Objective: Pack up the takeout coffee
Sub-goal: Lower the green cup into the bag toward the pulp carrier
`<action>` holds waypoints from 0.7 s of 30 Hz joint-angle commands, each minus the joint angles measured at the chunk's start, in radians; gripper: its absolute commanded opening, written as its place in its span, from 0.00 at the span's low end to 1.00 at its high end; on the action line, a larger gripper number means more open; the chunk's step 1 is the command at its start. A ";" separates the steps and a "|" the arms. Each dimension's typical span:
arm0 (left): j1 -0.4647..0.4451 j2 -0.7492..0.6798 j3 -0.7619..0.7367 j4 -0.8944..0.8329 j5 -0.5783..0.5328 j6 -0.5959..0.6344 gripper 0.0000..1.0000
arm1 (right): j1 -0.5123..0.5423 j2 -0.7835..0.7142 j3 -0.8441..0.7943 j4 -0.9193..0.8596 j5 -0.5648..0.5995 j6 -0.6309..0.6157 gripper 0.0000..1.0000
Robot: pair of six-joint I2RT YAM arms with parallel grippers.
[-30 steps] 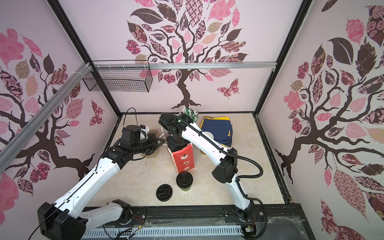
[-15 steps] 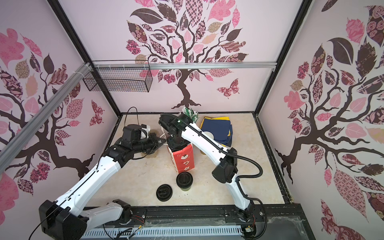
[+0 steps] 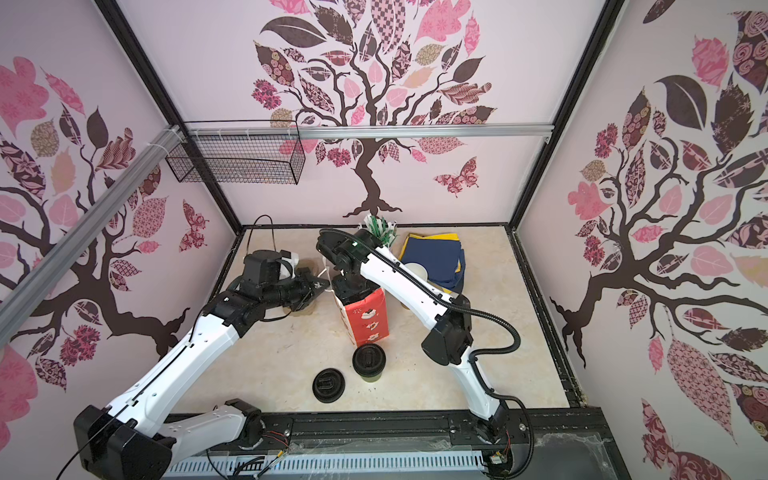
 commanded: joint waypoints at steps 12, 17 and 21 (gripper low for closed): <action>-0.001 -0.011 0.047 -0.029 -0.009 0.040 0.00 | 0.001 0.041 -0.014 -0.038 0.083 0.015 0.70; 0.000 -0.008 0.049 -0.033 -0.005 0.048 0.00 | 0.001 0.056 -0.005 -0.032 0.063 0.018 0.70; -0.001 -0.005 0.048 -0.028 0.004 0.049 0.00 | 0.001 0.063 0.003 -0.013 0.012 0.016 0.70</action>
